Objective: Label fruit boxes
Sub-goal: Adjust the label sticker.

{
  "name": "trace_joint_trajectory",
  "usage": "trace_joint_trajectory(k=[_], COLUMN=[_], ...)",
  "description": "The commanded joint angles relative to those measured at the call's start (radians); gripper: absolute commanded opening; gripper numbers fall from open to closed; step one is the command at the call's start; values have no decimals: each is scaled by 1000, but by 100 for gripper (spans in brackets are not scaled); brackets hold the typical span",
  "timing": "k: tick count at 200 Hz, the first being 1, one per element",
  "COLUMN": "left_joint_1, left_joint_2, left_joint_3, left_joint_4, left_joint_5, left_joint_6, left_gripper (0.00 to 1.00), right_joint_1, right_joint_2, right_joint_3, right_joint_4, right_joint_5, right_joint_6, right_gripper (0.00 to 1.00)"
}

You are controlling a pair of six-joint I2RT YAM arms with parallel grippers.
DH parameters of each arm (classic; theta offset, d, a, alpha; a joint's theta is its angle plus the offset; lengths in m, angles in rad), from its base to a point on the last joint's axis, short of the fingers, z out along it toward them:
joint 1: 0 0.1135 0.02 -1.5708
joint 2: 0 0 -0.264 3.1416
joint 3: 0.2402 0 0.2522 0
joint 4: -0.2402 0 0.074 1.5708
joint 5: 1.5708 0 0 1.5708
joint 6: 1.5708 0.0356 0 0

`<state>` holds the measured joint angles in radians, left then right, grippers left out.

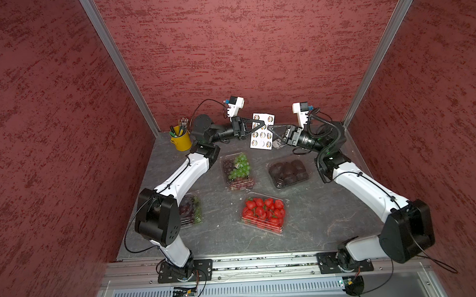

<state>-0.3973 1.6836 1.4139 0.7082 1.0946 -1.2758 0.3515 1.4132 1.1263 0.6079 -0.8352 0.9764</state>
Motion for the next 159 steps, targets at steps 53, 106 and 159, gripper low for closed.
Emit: trace_joint_trajectory(k=[53, 106, 159], left_joint_1=[-24, -11, -11], left_joint_2=[16, 10, 12], left_joint_3=[17, -2, -10], left_joint_4=[21, 20, 16], left_joint_5=[22, 20, 17], left_joint_6=[-2, -1, 3], left_gripper=[0, 0, 0], right_joint_1=[4, 4, 3], right_joint_2=[-24, -34, -38], right_joint_3=[3, -17, -22], right_joint_4=[42, 110, 129], right_joint_5=[-16, -24, -28], right_joint_6=[11, 49, 60], right_gripper=[0, 0, 0])
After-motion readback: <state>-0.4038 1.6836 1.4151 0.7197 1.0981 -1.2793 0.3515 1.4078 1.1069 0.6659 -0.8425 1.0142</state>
